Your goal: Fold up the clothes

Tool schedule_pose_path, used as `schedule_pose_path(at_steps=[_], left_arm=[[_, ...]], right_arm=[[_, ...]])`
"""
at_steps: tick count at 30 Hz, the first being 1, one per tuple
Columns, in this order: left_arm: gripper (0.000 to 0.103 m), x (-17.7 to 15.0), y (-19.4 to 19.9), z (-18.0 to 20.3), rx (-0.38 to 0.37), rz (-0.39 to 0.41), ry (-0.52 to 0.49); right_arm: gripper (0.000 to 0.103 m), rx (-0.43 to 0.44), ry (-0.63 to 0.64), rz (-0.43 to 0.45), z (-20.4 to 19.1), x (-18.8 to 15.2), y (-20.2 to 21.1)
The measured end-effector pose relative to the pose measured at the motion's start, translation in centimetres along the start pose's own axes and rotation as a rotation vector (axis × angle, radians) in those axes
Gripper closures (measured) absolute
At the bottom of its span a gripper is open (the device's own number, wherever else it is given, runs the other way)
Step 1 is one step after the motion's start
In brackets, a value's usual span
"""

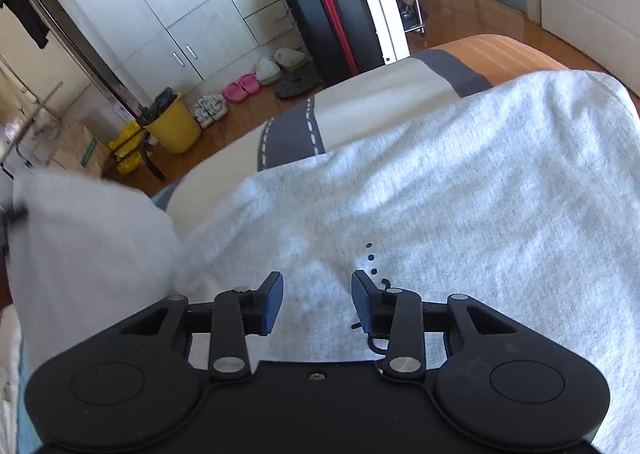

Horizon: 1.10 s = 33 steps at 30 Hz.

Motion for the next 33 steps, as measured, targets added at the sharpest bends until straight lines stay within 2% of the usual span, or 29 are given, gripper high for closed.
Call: schedule_pose_path(at_steps=[2, 3, 5, 6, 7, 11, 16, 18, 22, 24, 26, 29, 30, 32, 33], left_arm=[[0.095, 1.2, -3.0, -1.8, 0.112, 0.019, 0.026], [0.094, 1.6, -4.4, -2.5, 0.154, -0.016, 0.052], [0.074, 1.6, -6.4, -3.3, 0.188, -0.098, 0.102], [0.058, 1.1, -6.4, -3.5, 0.195, -0.115, 0.125], [0.053, 0.5, -6.4, -3.7, 0.201, -0.13, 0.148], [0.048, -3.6, -4.0, -3.8, 0.052, -0.184, 0.217], [0.043, -10.6, -1.1, -4.9, -0.079, -0.294, 0.349], [0.043, -13.1, 0.0, -5.3, -0.119, -0.33, 0.402], [0.041, -16.9, 1.9, -4.9, -0.137, -0.399, 0.513], [0.041, -18.2, 2.8, -4.5, -0.161, -0.437, 0.589], [0.041, -19.0, 3.6, -3.7, -0.147, -0.478, 0.575], [0.041, -19.2, 4.8, -2.7, -0.014, -0.489, 0.399], [0.041, -19.4, 5.0, -2.9, 0.035, -0.483, 0.352], [0.041, -20.1, 5.8, -4.2, 0.065, -0.462, 0.343], [0.041, -20.5, 6.2, -5.3, 0.039, -0.459, 0.38]], right_arm=[[0.059, 0.002, -0.002, 0.001, 0.1, 0.0, -0.1], [0.059, 0.008, -0.009, 0.003, 0.3, 0.1, -0.1], [0.058, 0.019, -0.028, 0.005, 0.6, 0.1, -0.2], [0.058, 0.024, -0.033, 0.004, 0.8, 0.2, -0.2], [0.058, 0.029, -0.037, 0.003, 0.9, 0.2, -0.2], [0.057, 0.04, -0.052, 0.002, 1.0, 0.4, -0.1], [0.056, 0.04, -0.068, 0.003, 1.3, 0.5, 0.4], [0.056, 0.025, -0.061, 0.021, 1.5, 0.7, 1.1], [0.049, -0.061, -0.014, 0.107, 2.3, 1.5, 2.8], [0.049, -0.101, -0.027, 0.119, 3.6, 2.0, 3.3], [0.049, -0.125, -0.038, 0.127, 4.9, 2.2, 4.0], [0.049, -0.138, 0.01, 0.15, 6.3, 2.0, 6.1], [0.049, -0.17, 0.076, 0.187, 6.6, 1.6, 7.1], [0.041, -0.238, 0.21, 0.261, 7.3, 0.7, 9.1], [0.04, -0.289, 0.28, 0.286, 7.8, 0.2, 9.7]])
Point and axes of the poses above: each gripper's, at about its wrist camera, not at the fingertips, and y roughly against the way its jaws point, z to its right, x to its top, the point moved 1 cm from there along -y, roughly the way its jaws point, and after that the axes turned 1 degree about -x, right-handed, at the moved point
